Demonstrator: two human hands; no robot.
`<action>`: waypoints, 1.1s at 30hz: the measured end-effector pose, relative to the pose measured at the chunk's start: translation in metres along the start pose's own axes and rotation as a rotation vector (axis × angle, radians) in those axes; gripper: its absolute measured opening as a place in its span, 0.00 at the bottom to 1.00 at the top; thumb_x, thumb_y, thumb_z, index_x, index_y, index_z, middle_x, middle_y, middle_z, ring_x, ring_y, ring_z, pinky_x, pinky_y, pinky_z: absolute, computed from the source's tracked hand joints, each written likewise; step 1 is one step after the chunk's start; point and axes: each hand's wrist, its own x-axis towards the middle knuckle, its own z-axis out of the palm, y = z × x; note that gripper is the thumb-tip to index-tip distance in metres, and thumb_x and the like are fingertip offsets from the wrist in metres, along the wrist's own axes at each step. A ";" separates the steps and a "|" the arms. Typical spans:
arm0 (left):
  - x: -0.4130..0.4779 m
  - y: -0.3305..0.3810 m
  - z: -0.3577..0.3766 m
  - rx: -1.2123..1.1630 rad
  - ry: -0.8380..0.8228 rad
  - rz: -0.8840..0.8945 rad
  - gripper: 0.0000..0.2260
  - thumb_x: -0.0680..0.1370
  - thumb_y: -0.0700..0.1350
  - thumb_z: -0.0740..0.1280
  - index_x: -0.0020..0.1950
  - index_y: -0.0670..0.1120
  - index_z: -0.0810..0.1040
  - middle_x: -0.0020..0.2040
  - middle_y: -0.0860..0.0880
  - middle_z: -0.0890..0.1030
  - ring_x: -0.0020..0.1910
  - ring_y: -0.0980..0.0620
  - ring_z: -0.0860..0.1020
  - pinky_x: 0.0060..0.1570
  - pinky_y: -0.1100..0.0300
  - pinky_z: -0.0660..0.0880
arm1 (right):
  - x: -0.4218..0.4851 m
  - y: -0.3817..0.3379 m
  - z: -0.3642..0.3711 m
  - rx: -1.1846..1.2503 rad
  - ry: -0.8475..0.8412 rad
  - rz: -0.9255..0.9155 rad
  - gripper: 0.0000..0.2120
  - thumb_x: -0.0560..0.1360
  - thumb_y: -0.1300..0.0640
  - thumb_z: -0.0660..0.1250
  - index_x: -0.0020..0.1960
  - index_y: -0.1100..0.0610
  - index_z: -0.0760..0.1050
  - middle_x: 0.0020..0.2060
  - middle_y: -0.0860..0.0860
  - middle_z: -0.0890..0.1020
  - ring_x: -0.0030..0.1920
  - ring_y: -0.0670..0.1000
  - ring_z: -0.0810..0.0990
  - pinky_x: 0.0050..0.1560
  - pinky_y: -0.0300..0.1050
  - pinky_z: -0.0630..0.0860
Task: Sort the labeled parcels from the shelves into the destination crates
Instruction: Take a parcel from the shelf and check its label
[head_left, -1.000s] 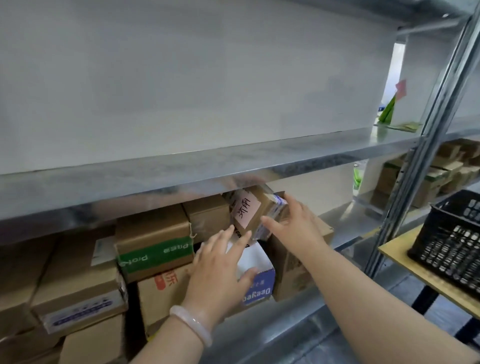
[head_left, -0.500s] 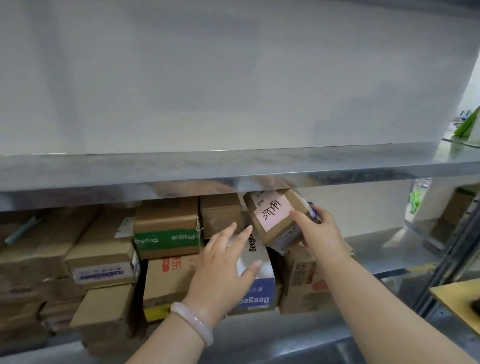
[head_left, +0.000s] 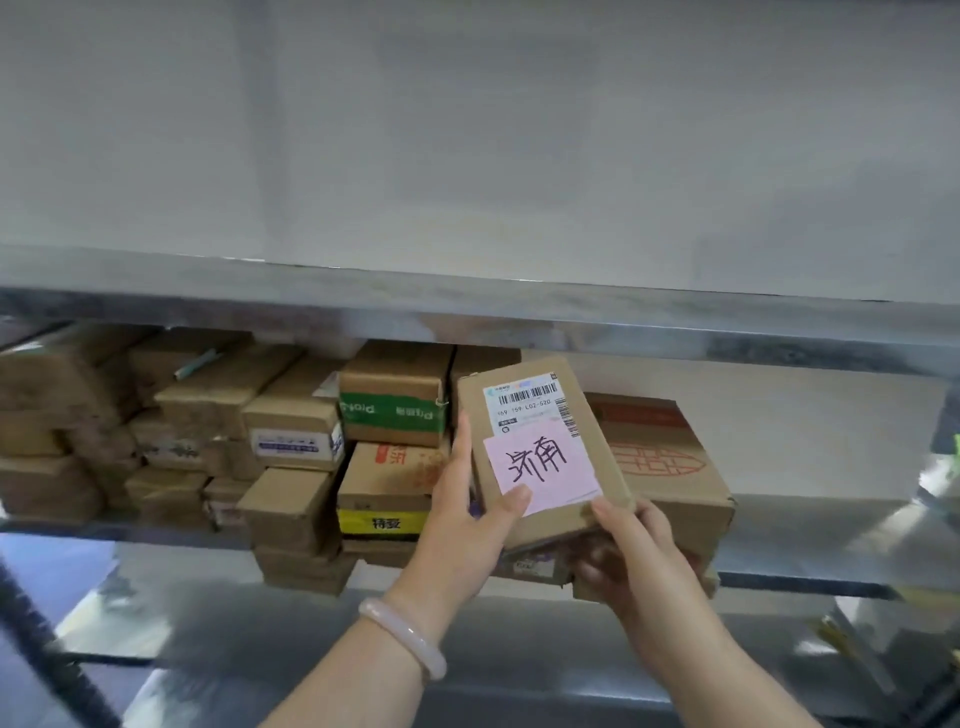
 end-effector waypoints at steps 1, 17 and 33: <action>-0.006 0.000 -0.008 -0.006 0.037 -0.005 0.38 0.79 0.47 0.69 0.67 0.80 0.46 0.73 0.60 0.67 0.71 0.56 0.69 0.69 0.47 0.71 | -0.003 0.001 0.007 -0.043 -0.049 -0.001 0.21 0.71 0.51 0.74 0.61 0.51 0.72 0.51 0.54 0.84 0.45 0.50 0.85 0.45 0.48 0.81; -0.109 0.007 -0.212 0.103 0.546 0.010 0.34 0.78 0.48 0.70 0.61 0.84 0.55 0.69 0.62 0.70 0.66 0.60 0.72 0.63 0.60 0.75 | -0.040 0.051 0.223 -0.362 -0.687 -0.093 0.27 0.65 0.38 0.72 0.60 0.23 0.67 0.55 0.32 0.80 0.54 0.39 0.80 0.56 0.47 0.78; -0.300 0.015 -0.541 0.203 1.013 -0.051 0.26 0.78 0.43 0.70 0.63 0.74 0.70 0.70 0.53 0.70 0.64 0.52 0.75 0.58 0.53 0.79 | -0.202 0.190 0.565 -0.460 -1.230 -0.024 0.29 0.67 0.33 0.70 0.66 0.27 0.65 0.59 0.34 0.77 0.57 0.37 0.77 0.57 0.39 0.74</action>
